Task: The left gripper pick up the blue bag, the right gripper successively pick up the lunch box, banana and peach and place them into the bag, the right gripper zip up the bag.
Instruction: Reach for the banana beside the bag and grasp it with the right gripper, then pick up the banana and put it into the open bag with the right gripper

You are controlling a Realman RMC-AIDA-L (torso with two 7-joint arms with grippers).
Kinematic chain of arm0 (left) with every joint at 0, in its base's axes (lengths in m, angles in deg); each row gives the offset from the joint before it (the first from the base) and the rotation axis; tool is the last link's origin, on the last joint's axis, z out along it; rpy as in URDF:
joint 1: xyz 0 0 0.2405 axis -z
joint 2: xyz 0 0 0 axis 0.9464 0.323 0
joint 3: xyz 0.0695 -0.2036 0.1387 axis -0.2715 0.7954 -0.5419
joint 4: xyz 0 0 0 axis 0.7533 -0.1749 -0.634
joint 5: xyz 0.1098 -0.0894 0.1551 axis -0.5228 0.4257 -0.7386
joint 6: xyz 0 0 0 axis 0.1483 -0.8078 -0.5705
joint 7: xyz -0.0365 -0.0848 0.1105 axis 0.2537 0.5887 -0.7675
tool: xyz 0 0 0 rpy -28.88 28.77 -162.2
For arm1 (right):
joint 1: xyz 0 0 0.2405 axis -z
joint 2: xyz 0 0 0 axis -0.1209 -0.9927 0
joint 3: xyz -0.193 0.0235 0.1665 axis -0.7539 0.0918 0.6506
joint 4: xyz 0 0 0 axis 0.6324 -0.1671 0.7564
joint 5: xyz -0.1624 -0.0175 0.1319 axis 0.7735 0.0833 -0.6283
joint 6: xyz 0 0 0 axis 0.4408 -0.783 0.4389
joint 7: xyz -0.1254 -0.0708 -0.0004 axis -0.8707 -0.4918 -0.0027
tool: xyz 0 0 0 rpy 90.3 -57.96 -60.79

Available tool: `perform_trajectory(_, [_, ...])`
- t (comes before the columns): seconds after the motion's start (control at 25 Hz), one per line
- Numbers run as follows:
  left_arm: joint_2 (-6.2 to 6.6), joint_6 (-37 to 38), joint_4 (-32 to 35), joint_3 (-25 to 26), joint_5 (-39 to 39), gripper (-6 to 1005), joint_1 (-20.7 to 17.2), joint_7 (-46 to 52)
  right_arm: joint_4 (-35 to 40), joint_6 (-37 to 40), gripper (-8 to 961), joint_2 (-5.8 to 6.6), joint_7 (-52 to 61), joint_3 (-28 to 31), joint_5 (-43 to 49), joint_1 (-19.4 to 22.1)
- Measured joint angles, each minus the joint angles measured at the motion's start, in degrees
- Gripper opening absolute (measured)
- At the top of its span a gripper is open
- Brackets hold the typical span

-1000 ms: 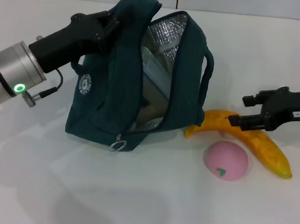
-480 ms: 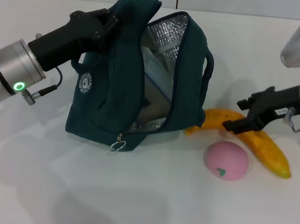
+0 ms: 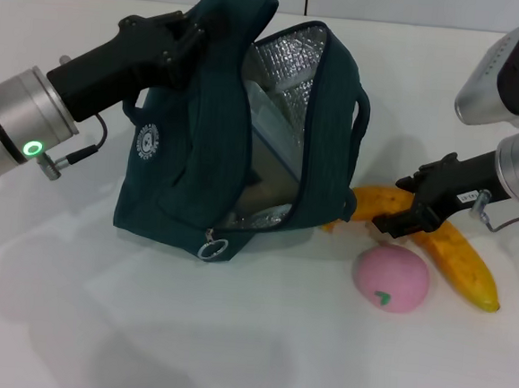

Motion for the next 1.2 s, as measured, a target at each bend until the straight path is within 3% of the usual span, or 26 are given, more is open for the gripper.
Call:
perform_trajectory(0.56, [0.0,0.0,0.02,0.0,0.02,43,-0.04,-0.65,-3.64,-1.38,695,0.07,0.75,0.09,-0.12,-2.02])
perform_trajectory(0.68, [0.01,0.0,0.02,0.0,0.02,43,-0.07,-0.63,-3.64,-2.06,538,0.16,0.66,0.91,-0.47,-1.62])
perform_trajectory(0.76, [0.01,0.0,0.02,0.0,0.02,43,-0.09,-0.64,-3.46,-2.05,510,0.17,0.51,2.11,-0.61,-1.08])
perform_trajectory(1.0, [0.01,0.01,0.03,-0.01,-0.02,43,-0.18,-0.78,-1.62,-2.41,468,0.18,-0.43,10.08,-2.4,2.58])
perform_trajectory(1.2, [0.01,0.0,0.03,0.01,-0.05,43,-0.29,-1.66,-0.71,-3.73,468,0.12,-8.02,19.87,-14.28,7.59])
